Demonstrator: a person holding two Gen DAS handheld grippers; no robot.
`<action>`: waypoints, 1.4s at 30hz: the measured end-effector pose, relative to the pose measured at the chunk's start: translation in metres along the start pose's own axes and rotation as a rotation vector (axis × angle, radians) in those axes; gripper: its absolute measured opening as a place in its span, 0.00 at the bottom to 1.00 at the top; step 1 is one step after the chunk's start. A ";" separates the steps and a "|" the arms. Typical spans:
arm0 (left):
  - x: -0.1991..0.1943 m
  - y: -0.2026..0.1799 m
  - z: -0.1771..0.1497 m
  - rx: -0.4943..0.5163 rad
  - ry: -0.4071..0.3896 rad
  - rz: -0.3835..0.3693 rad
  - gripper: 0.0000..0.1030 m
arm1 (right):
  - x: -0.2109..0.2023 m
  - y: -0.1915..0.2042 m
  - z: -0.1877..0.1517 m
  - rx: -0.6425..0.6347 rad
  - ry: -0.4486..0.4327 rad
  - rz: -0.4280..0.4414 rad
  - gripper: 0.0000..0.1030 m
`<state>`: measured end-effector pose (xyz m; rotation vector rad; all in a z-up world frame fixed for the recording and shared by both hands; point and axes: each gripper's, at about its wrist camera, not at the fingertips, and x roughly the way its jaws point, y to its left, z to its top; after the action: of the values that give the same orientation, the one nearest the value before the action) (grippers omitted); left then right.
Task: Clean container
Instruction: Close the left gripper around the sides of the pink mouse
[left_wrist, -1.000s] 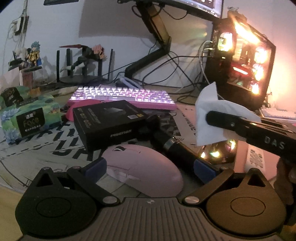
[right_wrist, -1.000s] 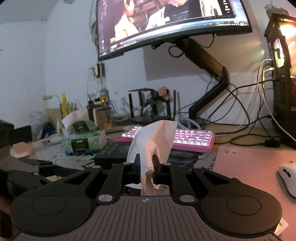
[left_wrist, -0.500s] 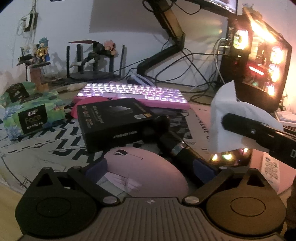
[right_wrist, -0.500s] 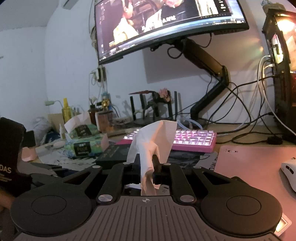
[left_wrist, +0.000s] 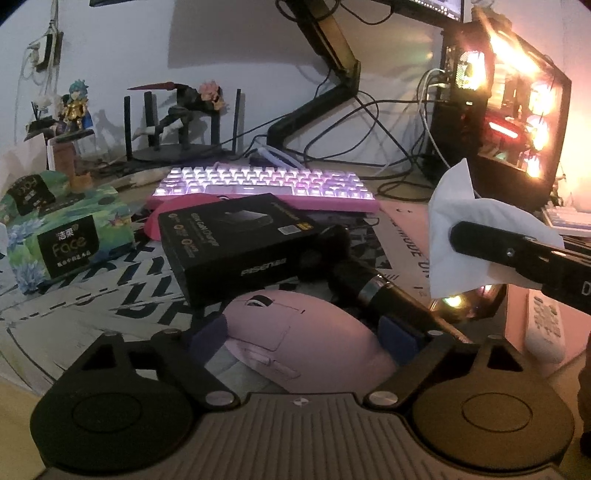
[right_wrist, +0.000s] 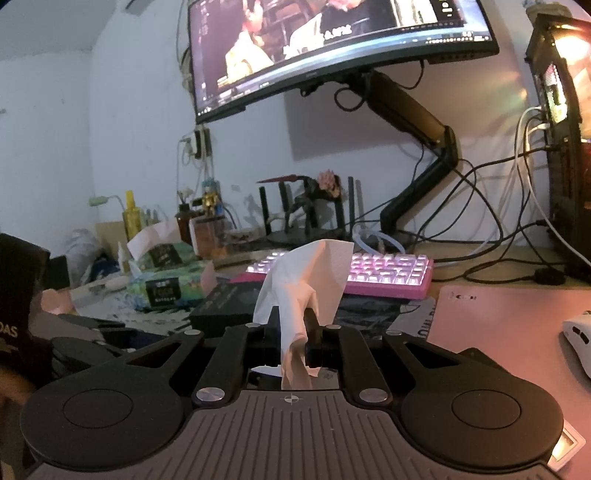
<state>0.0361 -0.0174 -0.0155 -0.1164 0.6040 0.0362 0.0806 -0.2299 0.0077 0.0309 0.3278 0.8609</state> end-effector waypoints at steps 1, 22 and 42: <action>-0.001 0.002 0.000 0.003 0.001 -0.002 0.87 | 0.000 0.000 0.000 0.000 0.001 0.000 0.12; -0.011 0.020 0.001 0.080 0.018 -0.105 0.82 | 0.008 0.005 0.000 -0.009 0.024 0.000 0.12; -0.008 0.016 -0.008 -0.028 0.064 -0.061 0.71 | 0.011 0.006 -0.003 -0.010 0.030 0.016 0.12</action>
<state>0.0244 -0.0027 -0.0188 -0.1639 0.6633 -0.0183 0.0818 -0.2181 0.0030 0.0113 0.3518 0.8792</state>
